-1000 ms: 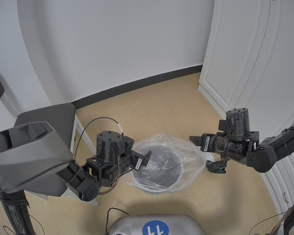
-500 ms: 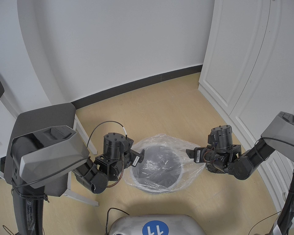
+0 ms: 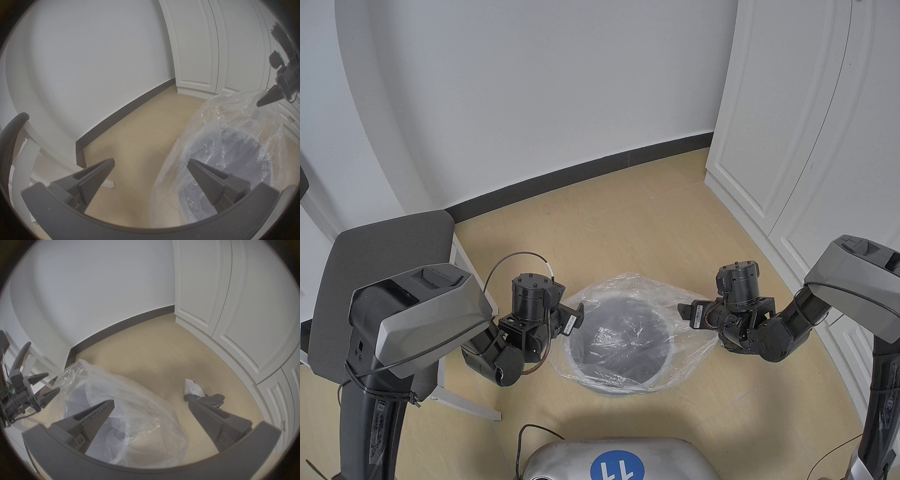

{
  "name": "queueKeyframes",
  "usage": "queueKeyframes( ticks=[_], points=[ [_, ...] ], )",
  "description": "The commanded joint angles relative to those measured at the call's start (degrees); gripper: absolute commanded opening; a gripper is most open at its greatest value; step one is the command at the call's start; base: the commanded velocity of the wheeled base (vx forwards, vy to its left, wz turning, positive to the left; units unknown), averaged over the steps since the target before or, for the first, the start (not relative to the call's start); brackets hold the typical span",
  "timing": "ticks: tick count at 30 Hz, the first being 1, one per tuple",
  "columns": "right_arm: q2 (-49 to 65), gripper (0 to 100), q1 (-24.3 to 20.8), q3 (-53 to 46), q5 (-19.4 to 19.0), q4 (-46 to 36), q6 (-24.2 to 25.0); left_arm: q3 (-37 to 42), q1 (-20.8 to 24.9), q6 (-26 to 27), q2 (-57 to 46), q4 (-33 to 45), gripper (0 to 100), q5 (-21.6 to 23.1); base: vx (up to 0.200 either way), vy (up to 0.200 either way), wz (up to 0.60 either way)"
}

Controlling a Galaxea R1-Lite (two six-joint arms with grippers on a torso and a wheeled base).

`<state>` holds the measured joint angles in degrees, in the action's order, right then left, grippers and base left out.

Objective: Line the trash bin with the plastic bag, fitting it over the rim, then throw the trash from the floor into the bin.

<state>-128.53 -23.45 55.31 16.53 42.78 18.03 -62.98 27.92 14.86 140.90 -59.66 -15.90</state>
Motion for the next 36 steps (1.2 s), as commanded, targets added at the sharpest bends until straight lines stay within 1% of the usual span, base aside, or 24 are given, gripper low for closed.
queueKeyframes(
  ticks=[1,3,4,5,9,13,15,17,19,22,32,36],
  points=[
    [-1.4,100,-0.5,1.6,0.4,0.0,1.2,-2.2,-0.1,0.1,2.5,0.0,100,-1.5,0.0,0.0,0.0],
    [-1.6,100,-0.7,2.5,1.1,0.0,1.7,-5.4,-0.3,0.2,4.6,-0.5,100,-4.8,0.0,0.0,0.0],
    [-1.7,100,-0.7,2.5,1.1,0.0,1.7,-5.6,-0.3,0.2,4.7,-0.5,100,-4.9,0.0,0.0,0.0],
    [-2.4,100,-0.7,3.2,1.2,0.0,1.8,-7.2,-0.6,0.3,5.8,-0.4,100,-6.3,0.0,0.0,0.0],
    [-4.4,100,-0.7,4.6,1.9,0.6,2.4,-9.6,-1.5,0.3,7.4,0.2,100,-6.5,0.0,0.0,0.0],
    [-5.9,100,-1.1,5.2,2.6,3.3,2.5,-12.2,-2.2,0.3,8.9,0.3,100,-6.8,0.0,0.0,0.0],
    [-7.8,100,-1.1,6.3,2.7,6.4,2.5,-13.2,-3.0,1.6,9.6,0.6,100,-6.9,0.0,0.0,0.0],
    [-8.4,100,-1.1,6.7,2.7,7.1,2.5,-13.5,-3.4,1.9,9.8,0.6,100,-6.9,0.0,0.0,0.0],
    [-10.3,100,-1.0,7.9,2.7,9.1,2.5,-15.2,-4.1,2.3,11.0,0.6,100,-8.8,0.0,0.0,0.0],
    [-11.7,100,-0.5,8.9,2.7,9.7,2.7,-16.9,-5.0,2.9,12.1,0.6,100,-9.7,0.0,0.0,0.0],
    [-14.6,100,0.3,11.6,2.7,9.6,4.6,-17.0,-5.1,3.1,12.6,0.6,100,-9.7,0.0,0.0,0.0],
    [-16.2,100,0.6,12.6,2.5,9.6,5.5,-18.3,-5.2,3.1,13.9,0.7,100,-9.7,0.0,0.0,0.0]
  ],
)
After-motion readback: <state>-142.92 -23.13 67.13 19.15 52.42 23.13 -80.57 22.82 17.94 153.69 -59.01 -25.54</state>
